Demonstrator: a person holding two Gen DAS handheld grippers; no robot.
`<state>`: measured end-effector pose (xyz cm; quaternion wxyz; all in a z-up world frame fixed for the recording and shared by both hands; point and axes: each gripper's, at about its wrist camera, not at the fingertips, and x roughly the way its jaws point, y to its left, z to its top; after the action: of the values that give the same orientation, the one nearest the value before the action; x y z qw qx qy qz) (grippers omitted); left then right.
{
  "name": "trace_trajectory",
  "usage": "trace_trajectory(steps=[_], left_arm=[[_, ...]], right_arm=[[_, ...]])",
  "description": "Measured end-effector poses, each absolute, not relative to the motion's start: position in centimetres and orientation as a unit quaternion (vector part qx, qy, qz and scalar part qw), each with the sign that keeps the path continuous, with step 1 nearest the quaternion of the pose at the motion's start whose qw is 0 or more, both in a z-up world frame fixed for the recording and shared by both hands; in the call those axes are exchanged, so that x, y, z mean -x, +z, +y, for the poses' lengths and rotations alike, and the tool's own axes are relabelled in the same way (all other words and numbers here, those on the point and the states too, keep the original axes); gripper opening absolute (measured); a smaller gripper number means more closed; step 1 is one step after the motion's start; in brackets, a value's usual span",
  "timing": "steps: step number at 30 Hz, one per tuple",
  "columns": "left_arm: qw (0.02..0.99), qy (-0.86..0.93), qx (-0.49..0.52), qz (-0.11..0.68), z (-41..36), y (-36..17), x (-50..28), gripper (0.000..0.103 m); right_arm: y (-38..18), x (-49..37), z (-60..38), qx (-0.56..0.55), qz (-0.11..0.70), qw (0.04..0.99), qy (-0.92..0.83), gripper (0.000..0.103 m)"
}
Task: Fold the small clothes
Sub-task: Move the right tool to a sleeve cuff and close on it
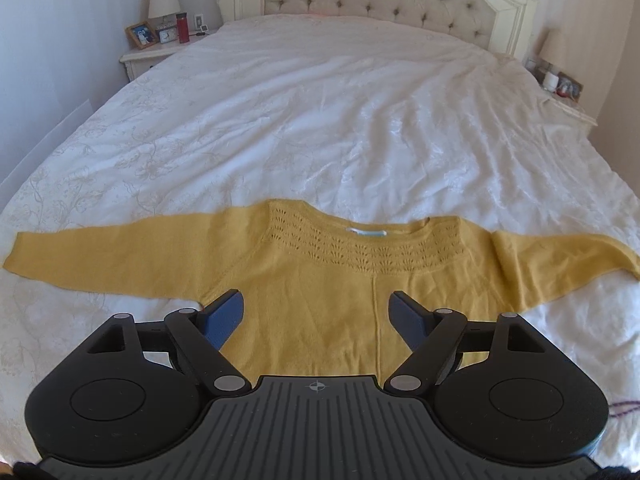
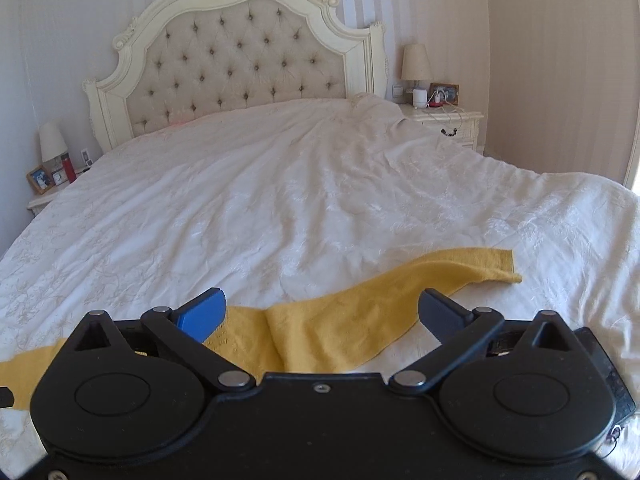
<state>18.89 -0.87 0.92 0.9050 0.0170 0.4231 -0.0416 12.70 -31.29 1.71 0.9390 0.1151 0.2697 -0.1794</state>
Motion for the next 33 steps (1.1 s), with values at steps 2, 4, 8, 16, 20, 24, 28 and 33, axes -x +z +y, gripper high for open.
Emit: trace_trajectory(steps=[2, 4, 8, 16, 20, 24, 28, 33], left_arm=[[0.913, -0.032, -0.012, 0.407, -1.8, 1.6, -18.9, 0.079], [0.917, -0.027, -0.005, 0.399, -2.9, 2.1, -19.1, 0.08], [0.915, -0.018, -0.003, 0.403, -5.5, 1.9, -19.6, 0.08], [0.913, -0.027, 0.018, 0.408, -9.0, 0.9, -19.3, 0.08], [0.901, -0.019, 0.036, 0.431, -9.4, 0.3, -19.3, 0.08], [0.893, -0.001, 0.011, 0.449, -10.0, -0.1, -19.4, 0.079], [0.889, 0.009, 0.001, 0.458, -10.3, -0.4, -19.3, 0.079], [0.885, 0.019, -0.003, 0.466, -10.5, -0.7, -19.1, 0.079]], right_arm=[[1.8, -13.1, -32.5, -0.106, 0.248, 0.946, -0.18, 0.102], [1.7, -13.6, -33.7, -0.092, 0.226, 0.954, -0.171, 0.102], [1.5, -15.7, -36.5, -0.073, 0.248, 0.955, -0.145, 0.102], [-0.8, -19.1, -45.8, -0.103, 0.362, 0.915, -0.149, 0.1], [-3.0, -19.7, -51.0, -0.122, 0.415, 0.884, -0.176, 0.091], [-5.2, -20.0, -55.0, -0.138, 0.453, 0.859, -0.196, 0.086], [-7.4, -20.8, -57.6, -0.149, 0.485, 0.841, -0.189, 0.077], [-9.4, -21.3, -59.4, -0.205, 0.494, 0.828, -0.17, 0.072]])
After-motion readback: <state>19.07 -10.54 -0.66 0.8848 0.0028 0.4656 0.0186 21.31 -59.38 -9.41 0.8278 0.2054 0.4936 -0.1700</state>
